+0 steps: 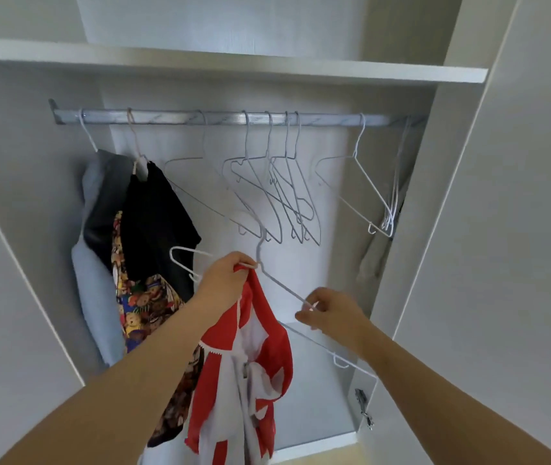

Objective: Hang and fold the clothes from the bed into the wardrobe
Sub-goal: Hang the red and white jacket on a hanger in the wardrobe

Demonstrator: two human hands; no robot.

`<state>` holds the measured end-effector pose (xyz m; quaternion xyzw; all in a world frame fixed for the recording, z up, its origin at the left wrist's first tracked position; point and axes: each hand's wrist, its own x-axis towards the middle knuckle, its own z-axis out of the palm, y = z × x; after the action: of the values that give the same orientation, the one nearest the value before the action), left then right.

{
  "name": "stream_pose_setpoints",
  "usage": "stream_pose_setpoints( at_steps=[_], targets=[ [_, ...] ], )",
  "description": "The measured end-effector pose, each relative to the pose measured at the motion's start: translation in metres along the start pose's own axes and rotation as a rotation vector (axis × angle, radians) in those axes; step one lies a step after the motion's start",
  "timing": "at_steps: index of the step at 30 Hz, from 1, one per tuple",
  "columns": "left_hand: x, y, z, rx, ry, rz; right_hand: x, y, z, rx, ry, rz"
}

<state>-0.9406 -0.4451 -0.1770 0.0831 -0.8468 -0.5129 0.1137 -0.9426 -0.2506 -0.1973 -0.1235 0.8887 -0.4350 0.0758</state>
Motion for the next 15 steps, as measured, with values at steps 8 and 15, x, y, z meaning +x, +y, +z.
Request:
stream_pose_setpoints(
  at_steps=[8,15],
  targets=[
    [-0.04,0.019,0.01,0.009,0.059,-0.014,-0.033,-0.004,-0.008,0.457,-0.066,0.03],
    [-0.025,0.022,-0.023,0.33,0.327,-0.067,-0.041,0.008,-0.038,0.6,0.077,0.086]
  ],
)
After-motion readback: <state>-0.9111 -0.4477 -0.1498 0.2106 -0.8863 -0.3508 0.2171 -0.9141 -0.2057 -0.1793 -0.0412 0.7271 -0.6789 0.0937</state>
